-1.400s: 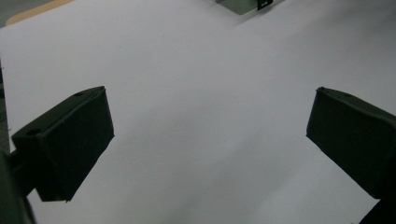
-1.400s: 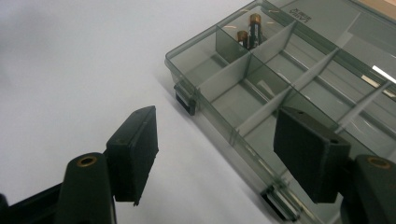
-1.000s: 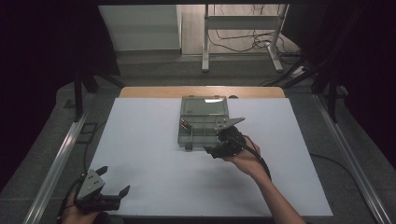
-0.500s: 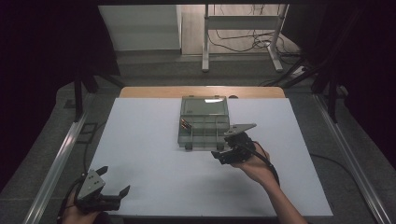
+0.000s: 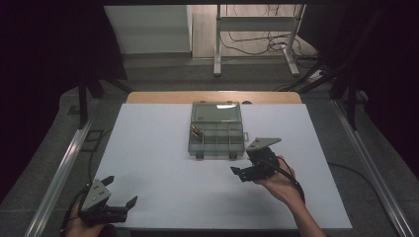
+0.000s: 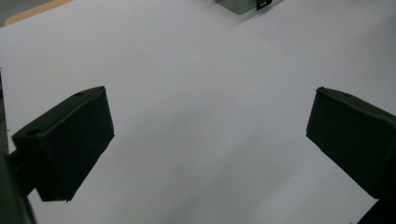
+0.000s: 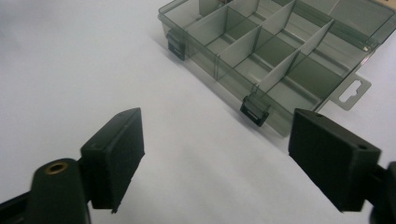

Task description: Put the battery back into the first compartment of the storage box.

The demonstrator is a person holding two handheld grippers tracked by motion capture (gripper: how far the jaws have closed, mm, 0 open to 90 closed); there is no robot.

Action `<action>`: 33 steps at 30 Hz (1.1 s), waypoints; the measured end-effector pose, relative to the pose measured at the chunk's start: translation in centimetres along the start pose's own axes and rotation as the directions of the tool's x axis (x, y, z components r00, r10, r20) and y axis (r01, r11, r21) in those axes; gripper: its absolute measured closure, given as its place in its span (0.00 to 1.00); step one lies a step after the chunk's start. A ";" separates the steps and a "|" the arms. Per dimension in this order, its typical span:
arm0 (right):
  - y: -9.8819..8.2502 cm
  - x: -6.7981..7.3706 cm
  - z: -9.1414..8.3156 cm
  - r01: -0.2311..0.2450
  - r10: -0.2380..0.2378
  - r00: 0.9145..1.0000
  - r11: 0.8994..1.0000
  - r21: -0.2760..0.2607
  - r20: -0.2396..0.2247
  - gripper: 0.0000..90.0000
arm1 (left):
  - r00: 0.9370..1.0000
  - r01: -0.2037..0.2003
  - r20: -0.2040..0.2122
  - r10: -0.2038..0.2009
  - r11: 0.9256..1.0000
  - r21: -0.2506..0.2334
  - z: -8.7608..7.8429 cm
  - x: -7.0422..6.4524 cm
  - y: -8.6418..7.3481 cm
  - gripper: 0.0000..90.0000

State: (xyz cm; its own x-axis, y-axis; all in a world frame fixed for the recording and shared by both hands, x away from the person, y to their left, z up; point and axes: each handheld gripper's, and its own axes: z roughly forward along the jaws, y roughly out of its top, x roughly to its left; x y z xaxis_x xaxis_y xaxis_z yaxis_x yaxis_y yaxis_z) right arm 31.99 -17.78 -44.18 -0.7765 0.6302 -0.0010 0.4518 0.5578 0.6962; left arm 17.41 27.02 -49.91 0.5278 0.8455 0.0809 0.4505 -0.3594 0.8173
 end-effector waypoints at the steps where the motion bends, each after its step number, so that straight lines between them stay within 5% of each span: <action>1: -0.1 0.0 -0.2 -0.002 0.002 1.000 1.000 0.000 -0.001 0.18 | 1.000 0.000 0.000 0.000 1.000 0.000 0.0 0.0 0.0 0.02; 13: -2.6 -0.4 -2.0 -0.035 0.036 0.999 0.999 -0.030 0.023 0.05 | 1.000 -0.002 -0.001 0.002 1.000 0.003 0.0 0.0 0.0 0.02; 33: -6.1 -0.1 -4.6 -0.052 0.056 0.993 0.998 -0.036 0.107 0.01 | 1.000 0.004 0.002 -0.004 1.000 0.002 0.0 0.0 0.0 0.02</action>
State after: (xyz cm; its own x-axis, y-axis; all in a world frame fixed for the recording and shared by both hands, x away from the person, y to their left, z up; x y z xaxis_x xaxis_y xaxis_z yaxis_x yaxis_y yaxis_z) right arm 27.33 -23.74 -45.08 -0.6984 0.7146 -0.0389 0.4760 0.5044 0.7204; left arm 17.45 27.03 -49.91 0.5270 0.8464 0.0763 0.4540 -0.3563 0.8167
